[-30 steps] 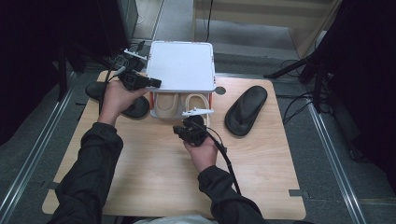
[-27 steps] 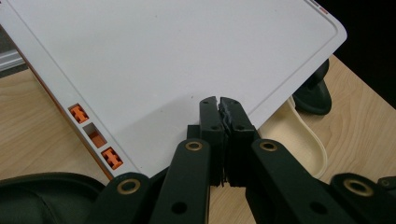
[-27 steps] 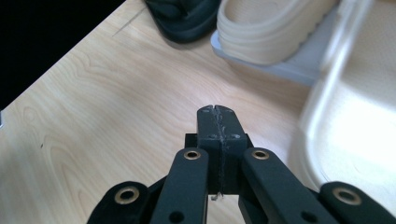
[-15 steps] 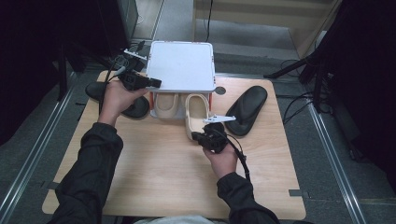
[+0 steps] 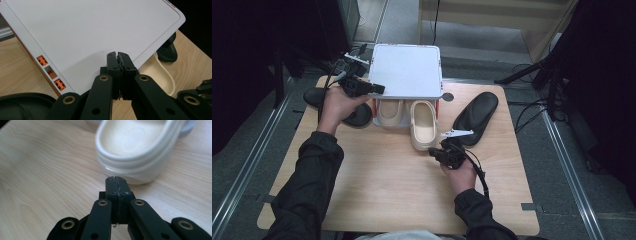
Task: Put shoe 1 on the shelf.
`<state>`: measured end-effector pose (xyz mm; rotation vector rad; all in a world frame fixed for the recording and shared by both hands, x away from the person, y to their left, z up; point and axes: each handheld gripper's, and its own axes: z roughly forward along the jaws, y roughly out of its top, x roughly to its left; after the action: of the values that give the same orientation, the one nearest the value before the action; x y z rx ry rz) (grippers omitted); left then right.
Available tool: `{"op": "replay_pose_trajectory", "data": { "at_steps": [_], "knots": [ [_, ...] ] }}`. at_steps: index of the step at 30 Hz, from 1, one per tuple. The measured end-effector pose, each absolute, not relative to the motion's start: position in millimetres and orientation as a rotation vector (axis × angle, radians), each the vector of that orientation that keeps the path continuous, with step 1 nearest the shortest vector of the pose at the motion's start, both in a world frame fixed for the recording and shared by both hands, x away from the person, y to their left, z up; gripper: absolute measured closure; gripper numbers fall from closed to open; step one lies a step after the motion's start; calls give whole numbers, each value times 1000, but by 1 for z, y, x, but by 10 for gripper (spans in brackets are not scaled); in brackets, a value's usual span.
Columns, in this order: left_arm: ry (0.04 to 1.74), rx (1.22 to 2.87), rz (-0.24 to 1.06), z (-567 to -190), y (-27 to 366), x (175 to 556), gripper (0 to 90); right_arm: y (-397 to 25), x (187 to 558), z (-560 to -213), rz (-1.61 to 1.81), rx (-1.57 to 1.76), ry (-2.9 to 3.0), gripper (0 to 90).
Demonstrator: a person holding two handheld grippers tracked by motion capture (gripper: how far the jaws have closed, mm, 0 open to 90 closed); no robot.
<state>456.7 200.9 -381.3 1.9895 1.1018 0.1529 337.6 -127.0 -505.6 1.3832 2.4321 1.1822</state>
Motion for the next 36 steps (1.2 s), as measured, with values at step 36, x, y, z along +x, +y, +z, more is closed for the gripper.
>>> {"op": "replay_pose_trajectory", "data": {
  "at_steps": [36],
  "knots": [
    [1102,1993,164,-381,200,456,890,-85,421,-508,1130,1467,2371,900]
  ]
}}
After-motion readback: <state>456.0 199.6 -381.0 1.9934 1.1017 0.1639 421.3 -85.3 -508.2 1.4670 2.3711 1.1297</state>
